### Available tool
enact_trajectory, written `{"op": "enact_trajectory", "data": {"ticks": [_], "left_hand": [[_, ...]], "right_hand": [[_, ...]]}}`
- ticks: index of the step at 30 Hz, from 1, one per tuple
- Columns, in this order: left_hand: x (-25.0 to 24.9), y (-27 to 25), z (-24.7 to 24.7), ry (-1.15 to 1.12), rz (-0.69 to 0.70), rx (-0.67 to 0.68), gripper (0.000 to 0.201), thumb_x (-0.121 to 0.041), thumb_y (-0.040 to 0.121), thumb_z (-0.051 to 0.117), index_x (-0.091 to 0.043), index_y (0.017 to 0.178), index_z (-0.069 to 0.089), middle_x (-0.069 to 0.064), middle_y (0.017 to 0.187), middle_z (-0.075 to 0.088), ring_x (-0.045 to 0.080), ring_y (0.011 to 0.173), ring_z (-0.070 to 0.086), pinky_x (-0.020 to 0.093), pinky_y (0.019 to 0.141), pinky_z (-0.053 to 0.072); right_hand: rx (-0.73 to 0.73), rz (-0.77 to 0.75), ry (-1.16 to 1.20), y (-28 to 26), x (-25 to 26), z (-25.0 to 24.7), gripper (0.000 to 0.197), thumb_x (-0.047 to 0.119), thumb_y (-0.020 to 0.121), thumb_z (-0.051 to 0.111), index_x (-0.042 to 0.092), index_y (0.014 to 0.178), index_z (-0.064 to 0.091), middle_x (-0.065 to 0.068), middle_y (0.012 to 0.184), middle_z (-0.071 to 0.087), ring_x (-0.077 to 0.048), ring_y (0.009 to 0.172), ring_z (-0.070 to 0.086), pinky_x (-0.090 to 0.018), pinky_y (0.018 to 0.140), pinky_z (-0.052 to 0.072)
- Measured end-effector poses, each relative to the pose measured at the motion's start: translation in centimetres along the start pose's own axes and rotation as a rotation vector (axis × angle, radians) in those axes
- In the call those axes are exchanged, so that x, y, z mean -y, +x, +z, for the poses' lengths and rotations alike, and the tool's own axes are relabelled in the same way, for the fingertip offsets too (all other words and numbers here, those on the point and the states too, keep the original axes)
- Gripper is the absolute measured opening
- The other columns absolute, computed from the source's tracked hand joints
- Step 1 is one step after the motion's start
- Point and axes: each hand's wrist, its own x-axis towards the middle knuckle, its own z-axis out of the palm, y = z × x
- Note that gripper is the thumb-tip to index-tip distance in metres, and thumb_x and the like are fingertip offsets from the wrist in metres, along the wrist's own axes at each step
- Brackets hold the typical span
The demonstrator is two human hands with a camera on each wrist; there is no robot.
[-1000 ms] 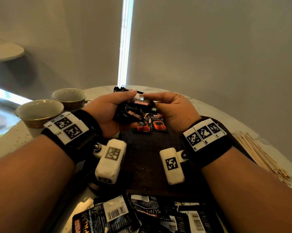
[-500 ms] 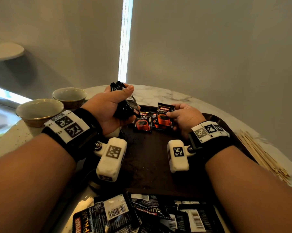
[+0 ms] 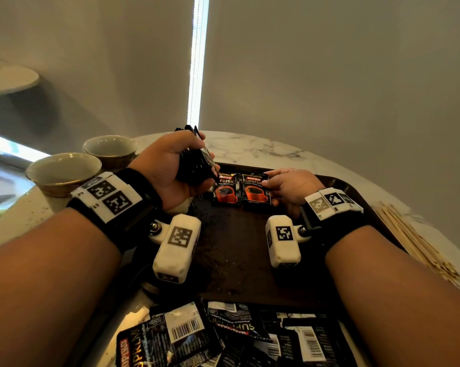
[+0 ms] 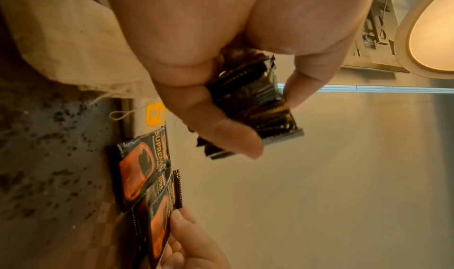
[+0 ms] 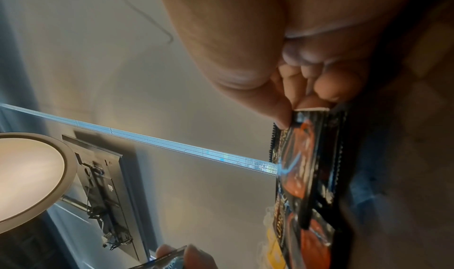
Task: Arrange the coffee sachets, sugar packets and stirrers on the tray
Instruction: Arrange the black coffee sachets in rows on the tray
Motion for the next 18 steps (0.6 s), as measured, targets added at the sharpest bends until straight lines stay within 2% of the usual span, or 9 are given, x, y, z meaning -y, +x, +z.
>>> {"op": "enact_trajectory", "data": {"ticks": [2, 4, 8, 12, 18], "left_hand": [[0.04, 0.05, 0.04, 0.0, 0.009, 0.0, 0.025, -0.016, 0.092, 0.053, -0.018, 0.117, 0.054, 0.01, 0.088, 0.059, 0.024, 0.072, 0.067, 0.029, 0.046, 0.053], [0.06, 0.07, 0.06, -0.002, 0.014, -0.004, 0.024, -0.016, 0.096, 0.05, -0.018, 0.119, 0.054, 0.01, 0.086, 0.059, 0.025, 0.074, 0.069, 0.031, 0.046, 0.054], [0.01, -0.07, 0.22, 0.007, 0.01, 0.015, 0.024, -0.015, 0.097, 0.049, -0.019, 0.12, 0.055, 0.01, 0.089, 0.061, 0.028, 0.078, 0.07, 0.033, 0.051, 0.056], [0.06, -0.16, 0.34, 0.006, -0.002, 0.018, 0.024, -0.015, 0.097, 0.049, -0.019, 0.12, 0.056, 0.012, 0.096, 0.06, 0.029, 0.081, 0.07, 0.034, 0.052, 0.057], [-0.01, -0.21, 0.38, 0.006, 0.0, 0.02, 0.024, -0.015, 0.098, 0.049, -0.018, 0.121, 0.056, 0.013, 0.099, 0.06, 0.028, 0.08, 0.071, 0.033, 0.052, 0.057]], "right_hand": [[0.001, 0.0, -0.015, -0.03, 0.03, -0.13, 0.02, 0.001, 0.091, 0.067, 0.009, 0.109, 0.065, -0.018, 0.098, 0.071, -0.021, 0.063, 0.06, -0.024, 0.047, 0.047], [-0.001, -0.004, -0.049, 0.19, 0.02, -0.14, 0.019, 0.003, 0.09, 0.068, 0.012, 0.106, 0.065, -0.017, 0.097, 0.071, -0.024, 0.068, 0.062, -0.025, 0.05, 0.048], [-0.018, -0.013, -0.063, 0.68, -0.11, -0.07, 0.017, 0.004, 0.089, 0.07, 0.014, 0.103, 0.066, -0.015, 0.097, 0.072, -0.023, 0.063, 0.062, -0.028, 0.052, 0.05], [-0.004, -0.008, -0.081, 0.68, 0.01, -0.04, 0.022, 0.003, 0.091, 0.067, 0.013, 0.111, 0.065, -0.015, 0.096, 0.071, -0.022, 0.066, 0.062, -0.027, 0.051, 0.05], [-0.01, -0.011, -0.066, 0.79, -0.06, 0.0, 0.023, 0.004, 0.09, 0.069, 0.014, 0.11, 0.064, -0.014, 0.101, 0.071, -0.026, 0.083, 0.066, -0.029, 0.057, 0.052]]}}
